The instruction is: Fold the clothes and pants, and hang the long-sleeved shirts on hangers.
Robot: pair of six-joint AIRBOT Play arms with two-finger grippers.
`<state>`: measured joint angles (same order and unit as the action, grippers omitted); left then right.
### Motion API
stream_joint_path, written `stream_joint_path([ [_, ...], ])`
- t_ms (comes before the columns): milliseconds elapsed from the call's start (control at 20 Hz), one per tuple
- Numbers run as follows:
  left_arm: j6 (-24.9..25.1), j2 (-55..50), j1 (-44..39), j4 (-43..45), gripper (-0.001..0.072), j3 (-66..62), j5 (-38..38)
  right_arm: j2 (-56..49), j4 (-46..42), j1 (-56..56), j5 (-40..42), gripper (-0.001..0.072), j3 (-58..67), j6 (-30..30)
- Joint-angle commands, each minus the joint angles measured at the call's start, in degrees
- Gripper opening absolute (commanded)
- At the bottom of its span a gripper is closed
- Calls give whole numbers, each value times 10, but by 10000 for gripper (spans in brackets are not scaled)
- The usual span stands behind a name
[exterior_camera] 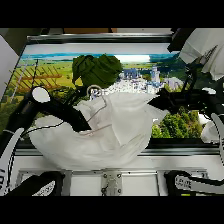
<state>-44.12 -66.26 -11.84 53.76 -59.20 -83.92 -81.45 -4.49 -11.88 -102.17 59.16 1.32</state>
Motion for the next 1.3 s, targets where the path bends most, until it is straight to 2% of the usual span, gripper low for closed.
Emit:
stream_joint_path([
  [0,5,32,7,2,337,0,17,0,-2,0,32,11,0,19],
  [200,-43,102,44,1,337,0,62,0,-2,0,32,11,0,19],
  [350,-51,148,73,2,338,0,78,0,5,0,32,11,0,26],
  [450,-101,171,99,2,338,0,79,9,30,-3,33,11,0,32],
  [600,-212,200,150,2,338,0,97,52,40,-16,58,11,0,32],
  [700,-267,214,160,3,338,0,103,87,43,-30,69,11,0,37],
  [850,-290,217,113,3,339,1,105,141,46,-42,110,11,0,53],
  [1000,-329,187,13,10,339,1,113,181,75,-42,141,11,0,61],
  [1150,-385,138,-83,58,339,0,164,209,106,-42,163,11,0,71],
  [1250,-423,112,-115,62,338,0,212,223,106,-42,169,11,0,73],
])
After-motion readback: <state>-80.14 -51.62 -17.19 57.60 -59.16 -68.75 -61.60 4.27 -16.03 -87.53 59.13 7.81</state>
